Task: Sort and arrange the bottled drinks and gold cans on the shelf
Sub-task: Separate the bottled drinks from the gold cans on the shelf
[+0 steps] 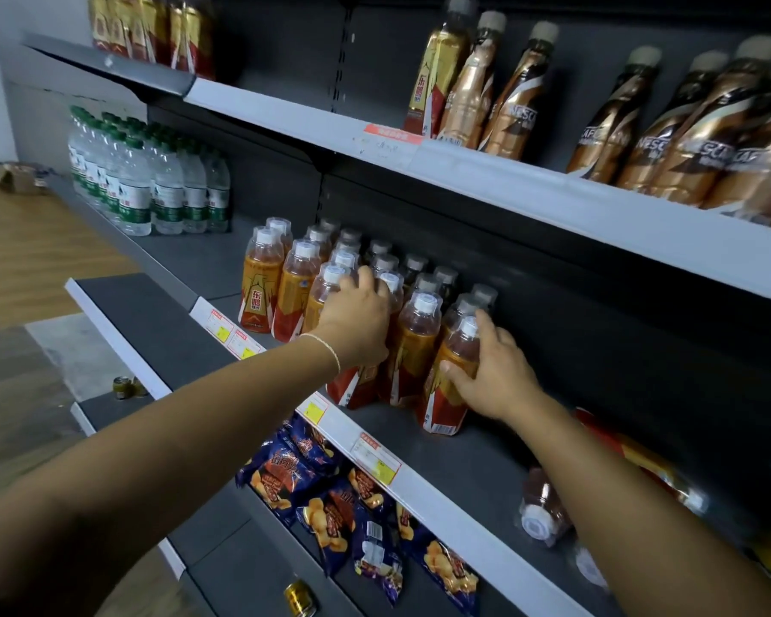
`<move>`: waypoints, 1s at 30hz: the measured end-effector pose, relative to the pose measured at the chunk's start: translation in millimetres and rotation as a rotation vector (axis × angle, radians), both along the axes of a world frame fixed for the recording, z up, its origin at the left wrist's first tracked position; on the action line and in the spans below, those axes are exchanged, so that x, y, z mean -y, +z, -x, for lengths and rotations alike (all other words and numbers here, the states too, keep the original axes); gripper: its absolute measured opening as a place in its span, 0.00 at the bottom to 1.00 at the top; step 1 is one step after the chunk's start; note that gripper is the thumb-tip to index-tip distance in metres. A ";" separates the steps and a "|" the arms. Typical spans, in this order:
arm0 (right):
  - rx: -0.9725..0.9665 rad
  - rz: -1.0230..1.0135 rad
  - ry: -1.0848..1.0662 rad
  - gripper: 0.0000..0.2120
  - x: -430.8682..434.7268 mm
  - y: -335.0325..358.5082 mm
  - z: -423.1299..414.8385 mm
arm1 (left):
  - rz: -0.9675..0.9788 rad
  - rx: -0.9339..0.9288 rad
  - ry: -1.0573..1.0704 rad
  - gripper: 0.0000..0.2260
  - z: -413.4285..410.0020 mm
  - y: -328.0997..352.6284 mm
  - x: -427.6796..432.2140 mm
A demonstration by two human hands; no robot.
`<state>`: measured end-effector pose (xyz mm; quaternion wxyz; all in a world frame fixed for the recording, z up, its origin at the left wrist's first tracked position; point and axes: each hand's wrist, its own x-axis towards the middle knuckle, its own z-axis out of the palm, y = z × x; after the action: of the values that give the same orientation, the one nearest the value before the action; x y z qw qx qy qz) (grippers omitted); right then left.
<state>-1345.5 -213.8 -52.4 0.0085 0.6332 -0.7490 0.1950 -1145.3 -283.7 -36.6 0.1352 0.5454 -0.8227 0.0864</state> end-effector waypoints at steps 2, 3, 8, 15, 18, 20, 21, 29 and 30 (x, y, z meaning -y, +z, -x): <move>-0.027 -0.023 0.014 0.44 -9.5 4.2 10.7 | 0.087 0.108 0.067 0.30 8.8 8.5 -12.4; -0.044 -0.033 0.016 0.43 -16.3 5.8 17.9 | 0.113 0.145 0.083 0.29 14.8 12.1 -19.4; -0.101 -0.040 -0.041 0.36 -77.1 15.0 69.5 | 0.148 0.153 -0.062 0.24 73.8 22.3 -63.3; -0.111 -0.026 -0.231 0.33 -218.2 23.1 166.5 | 0.098 0.024 -0.499 0.22 199.2 12.5 -149.5; -0.092 -0.038 -0.309 0.32 -283.8 21.1 205.0 | -0.017 -0.040 -0.654 0.21 250.9 3.4 -194.6; -0.097 -0.031 -0.353 0.31 -325.5 18.4 227.7 | -0.095 -0.046 -0.744 0.20 283.6 -1.8 -224.4; -0.099 -0.025 -0.377 0.31 -345.3 17.7 238.2 | -0.135 -0.037 -0.784 0.20 300.0 -3.4 -238.9; -0.043 -0.038 -0.615 0.28 -482.2 13.4 310.0 | -0.232 0.029 -0.985 0.23 409.8 -6.5 -345.7; -0.026 -0.046 -0.633 0.27 -495.1 11.8 317.5 | -0.236 0.029 -1.000 0.23 419.7 -7.4 -357.0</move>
<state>-1663.0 281.3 -40.5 0.0641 0.3709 -0.9129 0.1578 -1564.9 73.3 -44.0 0.0862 0.0953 -0.9889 -0.0747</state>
